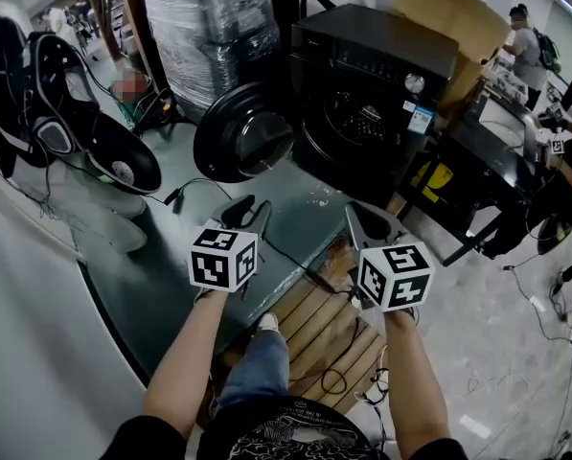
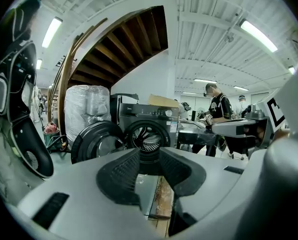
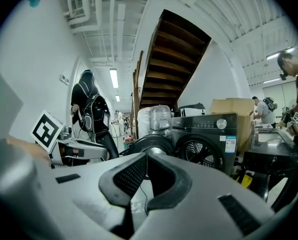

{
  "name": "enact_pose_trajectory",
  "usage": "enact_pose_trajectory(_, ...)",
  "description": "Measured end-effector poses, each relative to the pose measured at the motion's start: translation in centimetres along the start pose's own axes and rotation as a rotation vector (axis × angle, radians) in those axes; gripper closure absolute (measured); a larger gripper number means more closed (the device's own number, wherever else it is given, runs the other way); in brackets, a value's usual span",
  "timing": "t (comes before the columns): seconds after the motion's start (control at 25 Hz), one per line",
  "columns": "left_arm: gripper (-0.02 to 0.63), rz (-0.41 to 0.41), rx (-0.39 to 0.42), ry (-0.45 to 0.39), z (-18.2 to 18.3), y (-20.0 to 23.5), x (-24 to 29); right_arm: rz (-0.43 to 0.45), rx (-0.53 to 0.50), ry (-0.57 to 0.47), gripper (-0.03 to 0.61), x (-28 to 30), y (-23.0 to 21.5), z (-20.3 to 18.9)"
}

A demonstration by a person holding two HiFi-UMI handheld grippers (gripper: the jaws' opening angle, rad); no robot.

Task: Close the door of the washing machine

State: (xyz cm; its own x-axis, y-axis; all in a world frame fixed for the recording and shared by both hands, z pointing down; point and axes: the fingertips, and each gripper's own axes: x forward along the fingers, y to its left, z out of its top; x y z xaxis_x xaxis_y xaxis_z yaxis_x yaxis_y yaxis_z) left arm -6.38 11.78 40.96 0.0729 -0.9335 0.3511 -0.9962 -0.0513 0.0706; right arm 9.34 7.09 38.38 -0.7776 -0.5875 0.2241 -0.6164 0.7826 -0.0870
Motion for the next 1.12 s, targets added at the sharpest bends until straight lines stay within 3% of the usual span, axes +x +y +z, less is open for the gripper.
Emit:
enact_pose_trajectory(0.52,0.459,-0.068,-0.001,0.034,1.4,8.1,7.4,-0.029,0.020,0.044,0.555,10.7,-0.4,0.7)
enact_pose_trajectory(1.12,0.442,-0.198,0.021,0.097,6.5,15.4,15.6,-0.120,0.068,0.110,0.555,20.6,-2.0,4.8)
